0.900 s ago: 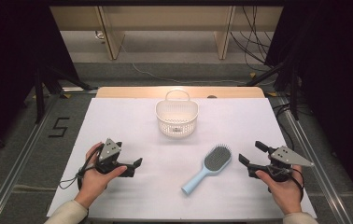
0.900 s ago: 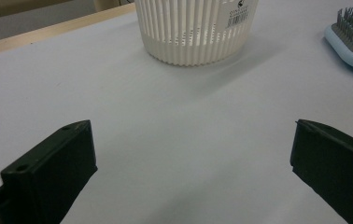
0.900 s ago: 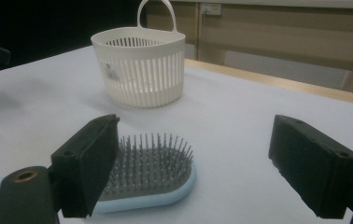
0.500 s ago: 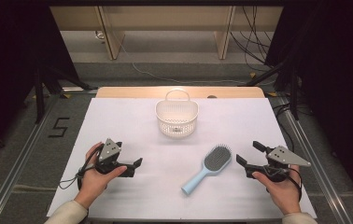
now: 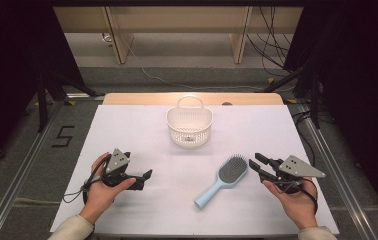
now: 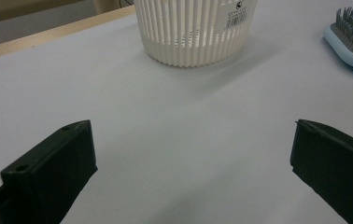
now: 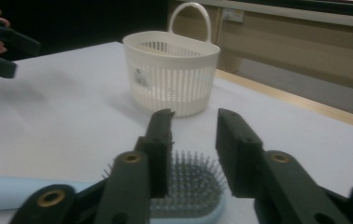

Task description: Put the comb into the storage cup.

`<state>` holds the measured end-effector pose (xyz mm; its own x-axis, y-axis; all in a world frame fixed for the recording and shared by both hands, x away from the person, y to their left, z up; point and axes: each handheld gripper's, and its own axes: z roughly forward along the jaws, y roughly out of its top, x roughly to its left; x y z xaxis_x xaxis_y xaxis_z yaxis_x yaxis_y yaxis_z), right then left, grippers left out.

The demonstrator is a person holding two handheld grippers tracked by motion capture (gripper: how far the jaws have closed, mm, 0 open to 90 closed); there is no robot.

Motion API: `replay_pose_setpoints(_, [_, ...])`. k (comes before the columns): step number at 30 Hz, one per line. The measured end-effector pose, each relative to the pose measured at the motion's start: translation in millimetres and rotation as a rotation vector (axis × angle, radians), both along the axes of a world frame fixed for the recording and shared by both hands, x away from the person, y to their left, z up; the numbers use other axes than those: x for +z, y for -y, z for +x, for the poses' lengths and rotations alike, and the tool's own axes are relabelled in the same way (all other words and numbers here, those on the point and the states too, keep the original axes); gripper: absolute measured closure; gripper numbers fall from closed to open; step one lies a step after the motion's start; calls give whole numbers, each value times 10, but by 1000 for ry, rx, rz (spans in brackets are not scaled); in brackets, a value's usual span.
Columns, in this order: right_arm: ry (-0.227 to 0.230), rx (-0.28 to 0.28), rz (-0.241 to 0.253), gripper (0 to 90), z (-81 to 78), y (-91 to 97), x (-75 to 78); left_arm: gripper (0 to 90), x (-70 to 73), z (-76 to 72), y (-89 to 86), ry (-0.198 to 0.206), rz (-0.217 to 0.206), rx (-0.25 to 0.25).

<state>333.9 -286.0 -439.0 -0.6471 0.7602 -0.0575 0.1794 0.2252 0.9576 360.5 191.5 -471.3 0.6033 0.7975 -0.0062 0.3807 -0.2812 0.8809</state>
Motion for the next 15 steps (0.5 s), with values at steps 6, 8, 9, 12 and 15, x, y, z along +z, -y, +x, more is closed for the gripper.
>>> replay_pose_setpoints(6, [-30,71,-25,825,-6,-185,37,0,-2,1,8,1,4,-5])
replay_pose_setpoints(8, [-43,86,-39,859,2,-246,33,0,-3,0,9,1,4,-5])
replay_pose_setpoints(9, [-52,97,-48,881,5,-291,33,0,-3,0,9,2,4,-5])
replay_pose_setpoints(12, [-71,118,-67,900,8,-391,40,0,-8,1,13,-1,4,-7])
replay_pose_setpoints(15, [-107,145,-108,900,30,-567,42,0,-6,-1,17,0,5,-9])
